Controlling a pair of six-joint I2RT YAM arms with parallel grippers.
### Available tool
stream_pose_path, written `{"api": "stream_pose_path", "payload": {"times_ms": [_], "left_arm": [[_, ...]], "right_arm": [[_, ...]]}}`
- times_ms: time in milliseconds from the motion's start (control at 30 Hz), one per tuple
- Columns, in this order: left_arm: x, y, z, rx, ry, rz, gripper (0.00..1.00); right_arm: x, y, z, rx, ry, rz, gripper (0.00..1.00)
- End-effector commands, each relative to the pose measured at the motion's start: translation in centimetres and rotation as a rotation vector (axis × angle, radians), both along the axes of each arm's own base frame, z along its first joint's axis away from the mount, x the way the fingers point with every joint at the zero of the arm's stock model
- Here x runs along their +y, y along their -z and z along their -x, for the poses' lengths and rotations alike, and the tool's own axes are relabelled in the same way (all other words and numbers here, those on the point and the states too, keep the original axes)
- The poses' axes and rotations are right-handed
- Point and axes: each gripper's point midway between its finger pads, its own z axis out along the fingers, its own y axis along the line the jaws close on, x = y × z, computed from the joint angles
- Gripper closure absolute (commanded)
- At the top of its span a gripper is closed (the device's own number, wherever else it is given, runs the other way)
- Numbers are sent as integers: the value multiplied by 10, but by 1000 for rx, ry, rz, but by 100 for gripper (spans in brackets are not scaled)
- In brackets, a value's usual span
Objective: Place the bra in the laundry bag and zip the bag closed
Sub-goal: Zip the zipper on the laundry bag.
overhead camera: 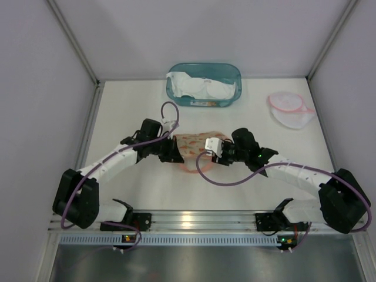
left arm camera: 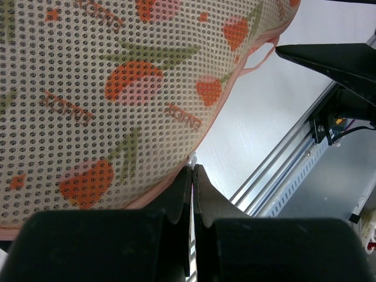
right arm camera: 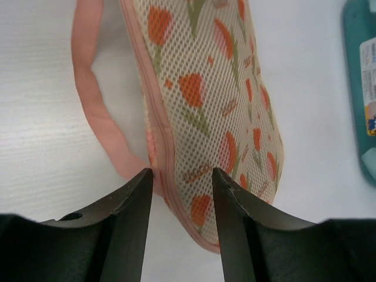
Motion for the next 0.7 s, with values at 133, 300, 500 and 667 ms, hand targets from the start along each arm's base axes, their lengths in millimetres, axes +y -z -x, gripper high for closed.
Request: {"api": "stream_pose_path", "payload": {"times_ms": [133,300,500,667], "left_arm": [[-13,-14,1,34,23,60,100],[-15,-18,3,42,27,77,100],[-17,-19,4,63,25,89,100],[-18,-21,7,68,34,99,100]], "right_arm": [[66,-69,15,-91,-151,-196,54],[88,-59,24,-83,-233,-194,55],[112,-42,30,-129,-286,-164,55],[114,-27,10,-189,-200,-104,65]]}}
